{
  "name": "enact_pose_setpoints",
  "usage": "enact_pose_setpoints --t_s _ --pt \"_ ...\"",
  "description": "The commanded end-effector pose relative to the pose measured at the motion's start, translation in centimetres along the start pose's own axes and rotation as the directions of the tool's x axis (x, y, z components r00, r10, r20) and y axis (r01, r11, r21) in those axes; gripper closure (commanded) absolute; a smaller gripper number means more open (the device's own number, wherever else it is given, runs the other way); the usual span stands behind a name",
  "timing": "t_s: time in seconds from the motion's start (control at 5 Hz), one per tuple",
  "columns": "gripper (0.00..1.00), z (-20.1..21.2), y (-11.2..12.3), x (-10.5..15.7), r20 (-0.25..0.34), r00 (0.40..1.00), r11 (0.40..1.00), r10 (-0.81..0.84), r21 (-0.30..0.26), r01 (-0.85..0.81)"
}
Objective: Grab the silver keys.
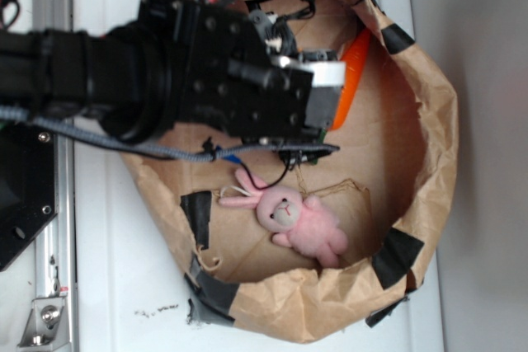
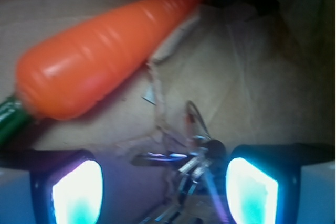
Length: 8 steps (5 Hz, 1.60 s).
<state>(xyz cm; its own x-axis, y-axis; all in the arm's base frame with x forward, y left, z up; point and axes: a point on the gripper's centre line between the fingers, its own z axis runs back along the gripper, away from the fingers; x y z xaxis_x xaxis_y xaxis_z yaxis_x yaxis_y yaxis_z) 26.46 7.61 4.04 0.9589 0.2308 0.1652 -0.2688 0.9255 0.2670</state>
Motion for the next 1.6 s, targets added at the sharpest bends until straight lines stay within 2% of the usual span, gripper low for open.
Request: enact_pose_setpoints --t_s 0.0,0.4,0.6,1.0,1.2,1.4 --pt "0.0 1.8 1.9 1.2 0.088 0.994 0.998 0.059 -0.017 -0.057" --pt "0.0 1.3 2.3 0.8 0.104 0.993 0.999 0.049 0.0 -0.049" --pt "1.0 1.0 2.2 0.6 0.099 0.992 0.997 0.072 0.003 -0.073" --pt "1.0 0.6 1.7 0.3 0.144 0.986 0.995 0.085 0.036 -0.091" --pt "1.0 0.5 1.7 0.3 0.141 0.986 0.995 0.085 0.044 -0.092" --pt "1.0 0.3 1.6 0.2 0.163 0.982 0.994 0.09 0.053 -0.1"
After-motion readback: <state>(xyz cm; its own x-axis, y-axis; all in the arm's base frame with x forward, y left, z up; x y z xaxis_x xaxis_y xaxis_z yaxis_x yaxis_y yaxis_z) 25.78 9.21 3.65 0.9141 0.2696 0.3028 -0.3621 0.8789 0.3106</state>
